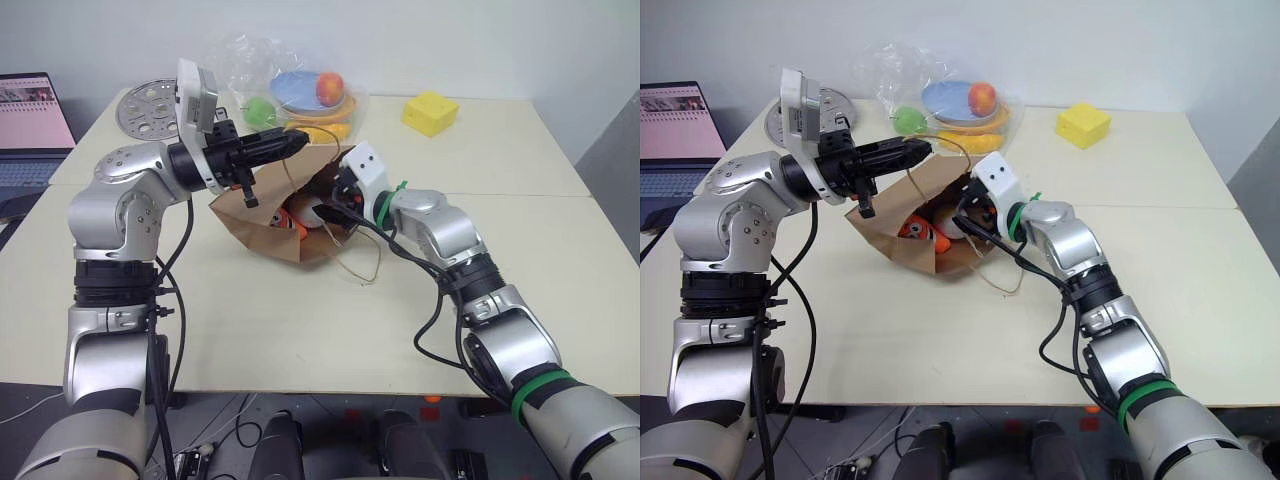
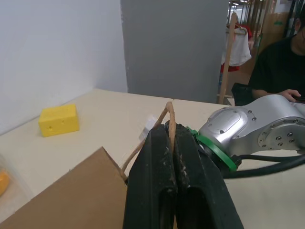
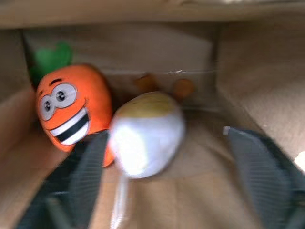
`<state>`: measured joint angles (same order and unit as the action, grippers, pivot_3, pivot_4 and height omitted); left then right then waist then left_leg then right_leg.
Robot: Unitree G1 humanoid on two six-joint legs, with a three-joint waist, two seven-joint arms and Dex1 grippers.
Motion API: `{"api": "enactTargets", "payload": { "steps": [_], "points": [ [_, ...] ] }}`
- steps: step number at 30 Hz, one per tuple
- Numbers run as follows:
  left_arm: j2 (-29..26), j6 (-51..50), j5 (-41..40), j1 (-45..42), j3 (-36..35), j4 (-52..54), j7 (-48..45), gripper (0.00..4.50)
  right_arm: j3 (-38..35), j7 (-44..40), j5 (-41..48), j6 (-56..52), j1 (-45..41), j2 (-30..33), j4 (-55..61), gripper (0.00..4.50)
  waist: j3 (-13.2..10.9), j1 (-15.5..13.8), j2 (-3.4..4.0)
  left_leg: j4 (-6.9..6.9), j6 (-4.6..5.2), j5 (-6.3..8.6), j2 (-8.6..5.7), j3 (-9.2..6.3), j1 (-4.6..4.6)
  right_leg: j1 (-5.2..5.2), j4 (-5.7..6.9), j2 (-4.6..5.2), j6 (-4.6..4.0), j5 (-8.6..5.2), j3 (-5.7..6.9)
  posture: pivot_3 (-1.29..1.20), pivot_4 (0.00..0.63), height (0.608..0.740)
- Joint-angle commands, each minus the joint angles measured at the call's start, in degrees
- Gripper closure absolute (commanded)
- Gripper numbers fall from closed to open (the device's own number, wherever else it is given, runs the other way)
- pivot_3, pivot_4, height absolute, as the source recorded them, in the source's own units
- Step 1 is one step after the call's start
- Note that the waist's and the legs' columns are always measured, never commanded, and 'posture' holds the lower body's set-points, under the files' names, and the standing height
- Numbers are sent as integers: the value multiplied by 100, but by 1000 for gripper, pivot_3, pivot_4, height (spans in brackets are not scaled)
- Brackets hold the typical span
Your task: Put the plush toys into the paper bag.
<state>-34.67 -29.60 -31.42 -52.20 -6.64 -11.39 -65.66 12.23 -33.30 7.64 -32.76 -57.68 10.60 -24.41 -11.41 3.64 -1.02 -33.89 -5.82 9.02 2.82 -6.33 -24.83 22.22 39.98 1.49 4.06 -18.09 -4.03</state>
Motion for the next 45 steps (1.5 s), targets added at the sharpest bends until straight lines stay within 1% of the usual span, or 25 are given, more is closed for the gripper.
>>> {"api": "enactTargets", "payload": {
  "steps": [1,5,9,12,15,16,17,18,19,21,28,31,32,34,35,36,39,40,42,45],
  "points": [
    [-12,110,-19,-169,-35,18,-20,4500,-172,-74,138,-403,323,207,1188,39,0,-7,0,1,0,0,0,0,0,0,0,0,0,0,0,0,150,740],
    [-17,120,-16,-186,-39,-23,-30,4500,-499,-163,509,-1358,1072,738,2862,39,0,-38,0,2,0,0,0,0,-1,0,-1,0,0,0,0,0,150,740],
    [-47,118,-24,-162,-59,-10,-33,4500,-845,-118,788,-2069,1790,1285,4100,39,0,-43,-1,0,0,0,-1,0,-3,-1,-3,1,0,0,0,0,150,740],
    [-52,120,-24,-157,-64,-10,-29,4500,-992,-53,992,-2413,2134,1454,4693,39,0,-28,0,-1,0,0,0,0,-1,-3,-1,1,0,0,0,0,150,740],
    [-58,133,-18,-163,-72,-34,-26,4500,-778,-113,1121,-2585,2702,1710,5516,39,0,-12,0,-2,1,0,0,2,0,-2,-1,0,1,0,-3,0,150,740],
    [-56,142,-12,-163,-67,-49,-32,4500,-590,-109,1130,-2580,2937,1758,5770,39,0,-13,0,0,1,0,0,1,0,-2,-2,0,1,0,-3,0,150,740],
    [-46,159,-4,-163,-60,-67,-35,4500,-201,-59,961,-2375,3181,1805,5922,39,0,-13,0,0,1,0,0,1,0,-2,-3,-1,1,-1,-3,0,150,740],
    [-39,172,1,-162,-55,-81,-37,4500,83,-18,834,-2219,3357,1844,6029,39,1,-14,-1,0,1,0,0,2,0,-2,-3,0,1,-1,-3,0,150,740],
    [-29,179,2,-159,-51,-83,-36,4500,268,91,789,-2132,3481,1696,6011,39,1,-13,-2,0,0,0,0,2,0,-2,-4,-1,1,-1,-3,0,150,740],
    [-21,188,-1,-161,-46,-88,-31,4500,447,216,702,-1964,3549,1533,5830,39,0,-3,-1,-3,1,0,0,2,0,-2,-3,-1,2,-1,-3,0,150,740],
    [-59,195,-11,-122,-48,-59,-31,4500,955,396,-47,-1016,3381,1437,4640,39,2,-37,-4,-12,-1,-1,-1,2,3,-12,-8,0,8,-4,-4,0,150,740],
    [-94,142,-42,-77,-71,21,-17,4500,1029,360,-214,-835,3343,1429,4469,546,2,-37,-4,-8,-1,0,-1,2,2,-10,-9,0,4,-1,-4,0,150,740],
    [-115,129,-49,-59,-87,42,-10,4500,1051,333,-281,-788,3343,1466,4444,857,2,-37,-4,-7,-1,0,-1,2,2,-10,-9,0,4,-1,-4,0,150,740],
    [-138,121,-53,-43,-102,57,-2,4500,1071,288,-380,-723,3351,1508,4419,1591,2,-36,-4,-5,-1,0,-1,1,2,-9,-9,0,3,-1,-3,0,150,740],
    [-145,123,-51,-43,-109,55,6,4500,1071,287,-435,-674,3357,1529,4394,2072,2,-36,-4,-5,-1,0,-1,1,2,-9,-9,0,3,-1,-2,0,150,740],
    [-154,126,-50,-38,-111,57,10,4500,1072,285,-492,-628,3360,1561,4382,2347,2,-36,-4,-5,-1,0,-1,1,2,-9,-9,0,3,-1,-2,0,150,740],
    [-167,129,-50,-30,-109,62,17,4500,1066,258,-588,-546,3370,1595,4358,3441,2,-36,-4,-6,-1,0,-1,1,2,-9,-9,0,3,-1,-3,0,150,740],
    [-169,123,-56,-24,-110,75,21,4500,1015,243,-541,-573,3382,1562,4370,3915,2,-36,-4,-7,-1,0,-1,1,2,-9,-8,0,3,-1,-3,0,150,740],
    [-178,122,-59,-3,-122,107,47,4500,858,164,-498,-569,3384,1663,4514,4467,2,-36,-4,-7,-1,0,0,1,2,-9,-7,0,3,-1,-3,0,150,740],
    [-180,106,-71,21,-132,149,71,4500,624,123,-426,-594,3395,1740,4716,4467,2,-38,-4,-7,-1,0,-1,1,2,-10,-7,1,3,-1,-3,0,150,740]
  ]
}}
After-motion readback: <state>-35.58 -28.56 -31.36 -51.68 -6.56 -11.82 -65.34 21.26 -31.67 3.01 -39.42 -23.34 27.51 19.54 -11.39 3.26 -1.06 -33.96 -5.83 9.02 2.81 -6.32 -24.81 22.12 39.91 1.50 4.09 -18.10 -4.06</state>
